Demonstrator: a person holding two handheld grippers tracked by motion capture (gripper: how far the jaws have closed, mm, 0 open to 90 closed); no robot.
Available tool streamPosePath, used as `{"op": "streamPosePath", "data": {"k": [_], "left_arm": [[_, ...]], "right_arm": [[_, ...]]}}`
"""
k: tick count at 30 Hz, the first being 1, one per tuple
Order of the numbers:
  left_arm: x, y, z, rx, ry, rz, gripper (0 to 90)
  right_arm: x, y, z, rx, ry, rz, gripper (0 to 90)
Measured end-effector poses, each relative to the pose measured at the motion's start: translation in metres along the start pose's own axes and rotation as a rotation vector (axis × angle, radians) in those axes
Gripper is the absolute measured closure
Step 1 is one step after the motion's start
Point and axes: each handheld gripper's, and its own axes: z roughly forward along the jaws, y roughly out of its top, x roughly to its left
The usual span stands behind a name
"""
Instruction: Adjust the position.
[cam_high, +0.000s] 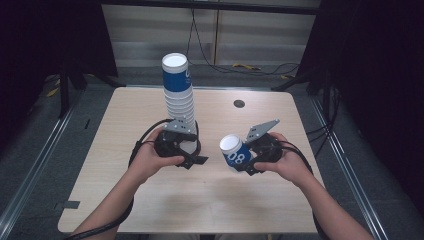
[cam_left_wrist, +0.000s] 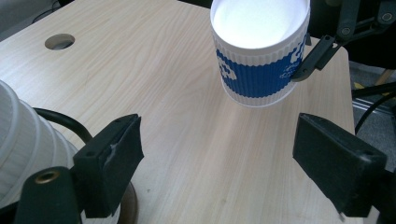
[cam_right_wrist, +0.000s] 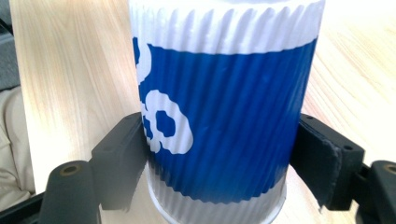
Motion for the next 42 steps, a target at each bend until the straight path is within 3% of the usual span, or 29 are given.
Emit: {"op": "streamPosePath", "data": {"k": [10, 25, 37, 42], "left_arm": [[-0.002, 0.001, 0.002, 0.019, -0.014, 0.027, 15.7], [-0.006, 0.006, 0.007, 0.056, -0.036, 0.055, 15.7], [-0.007, 0.004, 0.010, 0.056, -0.041, 0.053, 15.7], [-0.009, 0.003, 0.012, 0.059, -0.065, 0.059, 15.7]], "right_arm": [[0.006, 0.003, 0.003, 0.068, 0.023, -0.045, 23.0], [0.009, 0.005, 0.007, 0.104, 0.040, -0.080, 23.0], [0.012, 0.008, 0.010, 0.157, 0.062, -0.112, 23.0], [0.014, 0.011, 0.012, 0.177, 0.076, -0.126, 23.0]]}}
